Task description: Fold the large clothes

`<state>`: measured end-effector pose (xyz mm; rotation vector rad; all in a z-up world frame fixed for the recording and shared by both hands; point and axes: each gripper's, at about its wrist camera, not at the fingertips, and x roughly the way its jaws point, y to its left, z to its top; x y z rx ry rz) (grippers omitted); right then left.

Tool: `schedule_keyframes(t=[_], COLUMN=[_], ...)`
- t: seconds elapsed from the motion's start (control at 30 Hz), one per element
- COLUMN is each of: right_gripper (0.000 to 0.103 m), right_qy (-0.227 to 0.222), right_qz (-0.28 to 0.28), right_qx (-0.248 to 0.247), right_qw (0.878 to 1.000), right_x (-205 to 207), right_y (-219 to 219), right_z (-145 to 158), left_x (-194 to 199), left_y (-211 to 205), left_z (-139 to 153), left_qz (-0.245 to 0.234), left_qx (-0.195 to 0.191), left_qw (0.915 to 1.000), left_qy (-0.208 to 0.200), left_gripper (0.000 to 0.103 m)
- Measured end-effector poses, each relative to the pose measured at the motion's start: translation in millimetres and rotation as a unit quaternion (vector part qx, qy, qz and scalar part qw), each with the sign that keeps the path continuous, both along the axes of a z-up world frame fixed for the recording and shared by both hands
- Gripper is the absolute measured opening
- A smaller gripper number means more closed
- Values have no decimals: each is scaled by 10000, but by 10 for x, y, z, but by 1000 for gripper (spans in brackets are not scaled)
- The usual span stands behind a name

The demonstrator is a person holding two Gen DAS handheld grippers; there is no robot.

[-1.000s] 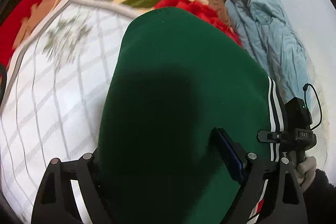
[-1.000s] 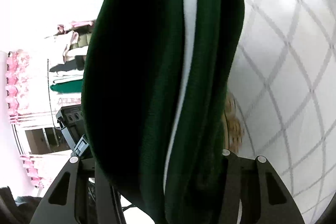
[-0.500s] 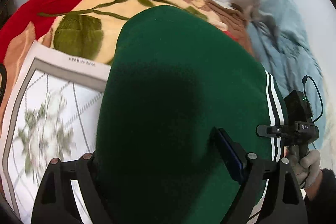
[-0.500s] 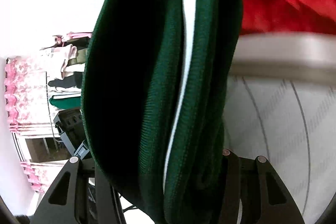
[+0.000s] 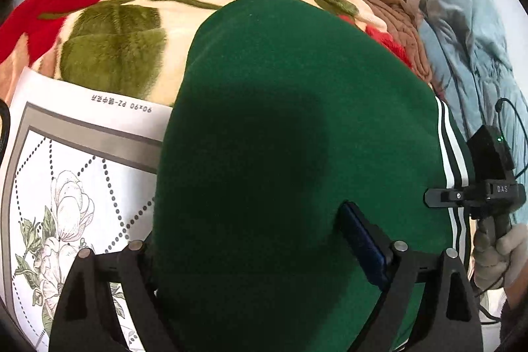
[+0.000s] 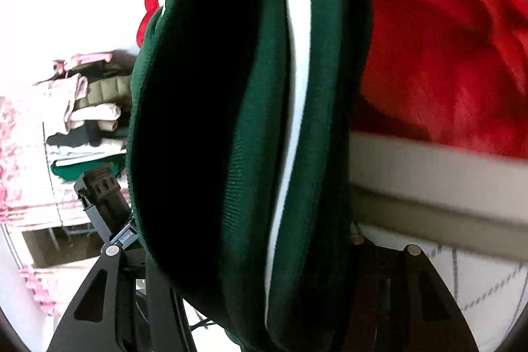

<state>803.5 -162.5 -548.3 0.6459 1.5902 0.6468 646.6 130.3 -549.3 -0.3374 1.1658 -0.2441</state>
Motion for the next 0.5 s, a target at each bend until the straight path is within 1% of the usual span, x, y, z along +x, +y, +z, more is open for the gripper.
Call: schedule_keyframes(t=[0.03, 0.07, 0.1, 0.13, 0.17, 0.2, 0.23, 0.27, 0.33, 0.37, 0.4, 0.43, 0.47, 0.5], right_gripper=[58, 61, 64, 68, 73, 79, 84, 85, 86, 87, 90, 102, 103, 103], right_qy=[-32, -46, -67, -115, -189, -349, -626, -834, -1240, -1442, -1640, -1812, -1996, -2071], right_qz=[-68, -156, -208, -261, -251, -209, -141, -92, -14, -50, -70, -85, -102, -112], right_qx=[-75, -143, -231, -402, -573, -891, -1375, -1708, -2330, -2693, -3012, -3234, -3502, -3631], right_qw=[9999, 9998, 9995, 9988, 9979, 9952, 9884, 9817, 9645, 9522, 9393, 9287, 9151, 9084], right_x=[-11, 66, -92, -110, -159, -187, -218, -246, -370, -436, -490, -528, -656, -729], right_y=[-14, -50, -6, 27, 152, 221, 289, 319, 443, 431, 482, 533, 606, 681], right_z=[6, -3, 28, 75, 162, 258, 395, 486, 718, 799, 902, 991, 1102, 1182], left_x=[-19, 41, 63, 52, 51, 19, -32, -67, -224, -280, -358, -458, -517, -617], left_y=[-33, -27, -30, -39, -30, -26, -33, -42, -112, -142, -181, -221, -250, -293], left_z=[19, 20, 37, 70, 90, 144, 213, 246, 378, 420, 471, 535, 577, 649], left_qz=[-65, -70, -71, -54, -17, 58, 114, 153, 232, 255, 287, 333, 366, 440], left_qx=[81, 115, 163, 239, 276, 340, 472, 612, 1084, 1283, 1482, 1625, 1683, 1780], left_qw=[9999, 9999, 9998, 9997, 9996, 9994, 9988, 9980, 9936, 9912, 9882, 9857, 9845, 9823], left_qy=[-12, -10, -1, 27, 49, 30, -50, -95, -196, -226, -263, -309, -339, -376], left_gripper=[91, 91, 91, 91, 91, 91, 91, 91, 91, 92, 96, 98, 99, 99])
